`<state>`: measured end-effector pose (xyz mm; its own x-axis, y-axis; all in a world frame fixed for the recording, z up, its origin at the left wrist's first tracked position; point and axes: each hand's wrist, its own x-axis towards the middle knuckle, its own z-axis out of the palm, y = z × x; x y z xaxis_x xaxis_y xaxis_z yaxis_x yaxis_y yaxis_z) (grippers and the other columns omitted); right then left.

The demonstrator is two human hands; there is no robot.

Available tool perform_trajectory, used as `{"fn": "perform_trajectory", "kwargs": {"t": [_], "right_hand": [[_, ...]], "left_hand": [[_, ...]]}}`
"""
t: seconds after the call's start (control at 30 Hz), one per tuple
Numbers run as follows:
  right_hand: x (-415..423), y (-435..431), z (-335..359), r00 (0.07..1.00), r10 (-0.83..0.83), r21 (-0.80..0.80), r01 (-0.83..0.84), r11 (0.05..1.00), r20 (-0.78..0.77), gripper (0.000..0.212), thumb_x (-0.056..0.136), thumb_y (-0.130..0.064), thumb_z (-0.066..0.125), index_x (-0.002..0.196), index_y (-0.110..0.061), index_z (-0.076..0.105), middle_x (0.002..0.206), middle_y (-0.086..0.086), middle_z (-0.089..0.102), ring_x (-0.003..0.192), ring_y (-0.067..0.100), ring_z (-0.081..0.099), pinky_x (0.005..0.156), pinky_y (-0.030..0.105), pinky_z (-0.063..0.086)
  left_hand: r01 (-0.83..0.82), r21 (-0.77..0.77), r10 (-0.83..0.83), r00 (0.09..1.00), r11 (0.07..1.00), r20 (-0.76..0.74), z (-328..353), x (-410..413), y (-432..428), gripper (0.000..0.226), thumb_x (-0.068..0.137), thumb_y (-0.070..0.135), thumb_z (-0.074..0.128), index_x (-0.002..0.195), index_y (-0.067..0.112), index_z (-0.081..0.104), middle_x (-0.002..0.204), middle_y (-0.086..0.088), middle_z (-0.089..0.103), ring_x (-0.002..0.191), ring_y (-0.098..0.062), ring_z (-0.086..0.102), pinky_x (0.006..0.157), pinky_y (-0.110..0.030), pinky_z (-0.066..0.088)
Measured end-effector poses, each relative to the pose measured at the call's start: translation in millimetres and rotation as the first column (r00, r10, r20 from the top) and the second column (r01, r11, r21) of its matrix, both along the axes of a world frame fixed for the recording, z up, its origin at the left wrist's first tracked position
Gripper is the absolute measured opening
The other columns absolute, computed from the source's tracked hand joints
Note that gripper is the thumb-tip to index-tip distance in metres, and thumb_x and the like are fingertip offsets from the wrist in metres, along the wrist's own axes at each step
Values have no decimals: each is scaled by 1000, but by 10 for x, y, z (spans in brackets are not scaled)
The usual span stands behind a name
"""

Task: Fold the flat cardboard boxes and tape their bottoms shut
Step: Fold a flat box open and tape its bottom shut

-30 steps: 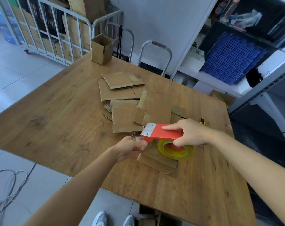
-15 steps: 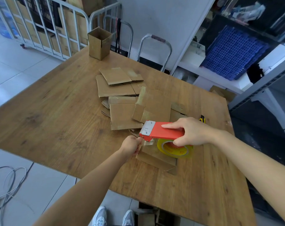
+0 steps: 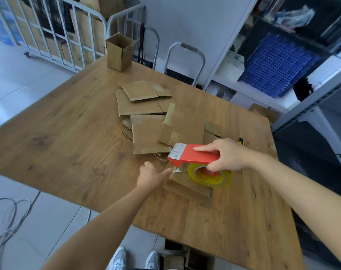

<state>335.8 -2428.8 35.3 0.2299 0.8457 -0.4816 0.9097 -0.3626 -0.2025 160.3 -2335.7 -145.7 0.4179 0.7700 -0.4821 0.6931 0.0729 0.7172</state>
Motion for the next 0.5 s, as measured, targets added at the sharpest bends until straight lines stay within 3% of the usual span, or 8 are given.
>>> {"fn": "perform_trajectory", "kwargs": {"t": [0.03, 0.1, 0.17, 0.23, 0.3, 0.37, 0.43, 0.5], "right_hand": [[6, -3, 1, 1000, -3, 4, 3, 1000, -7, 68, 74, -33, 70, 134, -56, 47, 94, -8, 53, 85, 12, 55, 82, 36, 50], [15, -6, 10, 1000, -8, 9, 8, 1000, -11, 68, 73, -34, 69, 134, -56, 47, 93, -6, 54, 84, 13, 55, 80, 35, 49], [1, 5, 14, 1000, 3, 6, -3, 1000, -3, 67, 75, -33, 69, 133, -56, 46, 93, -6, 54, 84, 12, 55, 80, 34, 48], [-18, 12, 15, 1000, 15, -2, -15, 1000, 12, 66, 77, -31, 69, 134, -56, 45, 94, -7, 53, 84, 12, 54, 79, 33, 48], [-35, 10, 25, 1000, 16, -5, -15, 1000, 20, 66, 78, -31, 69, 134, -56, 45, 95, -8, 52, 83, 12, 54, 78, 33, 47], [-40, 9, 23, 999, 21, -7, -21, 1000, 25, 66, 78, -31, 69, 135, -55, 45, 97, -7, 52, 83, 11, 53, 77, 32, 47], [-40, 13, 14, 999, 42, -8, -41, 999, 34, 67, 78, -31, 70, 136, -54, 44, 98, -7, 51, 84, 11, 53, 77, 32, 47], [-32, 13, 13, 998, 47, -18, -46, 999, 33, 69, 78, -31, 70, 138, -53, 43, 99, -7, 51, 86, 11, 52, 78, 33, 47]], "left_hand": [[10, 58, -11, 1000, 998, 19, -5, -67, -3, 50, 85, 42, 64, 113, 5, 46, 111, -5, 48, 100, -24, 54, 72, -30, 41], [36, 144, -67, 975, 989, 213, 4, -152, -37, 37, 90, 12, 52, 126, 10, 53, 121, -2, 58, 110, -18, 55, 81, -21, 43], [171, 26, -168, 913, 985, 372, 84, -204, -123, 68, 84, -4, 42, 144, 27, 41, 133, 10, 54, 113, -6, 53, 80, -5, 41], [402, -107, -329, 853, 909, 406, 141, -225, -190, 82, 83, 0, 48, 150, 40, 22, 133, 15, 49, 109, -4, 54, 78, -7, 44], [516, -139, -421, 802, 845, 424, 157, -237, -194, 88, 83, 10, 65, 150, 40, 17, 131, 22, 45, 118, -4, 50, 93, -16, 42], [544, -138, -411, 755, 828, 511, 202, -216, -122, 96, 78, 11, 77, 149, 36, 16, 130, 28, 37, 127, 1, 40, 100, -14, 33], [557, -145, -387, 718, 818, 579, 214, -130, -23, 97, 75, 6, 80, 143, 35, 18, 132, 32, 33, 125, 12, 34, 98, -4, 30], [577, -153, -398, 708, 802, 584, 257, -36, 22, 94, 73, 10, 83, 142, 32, 23, 136, 24, 36, 127, 6, 35, 103, -10, 31]]}}
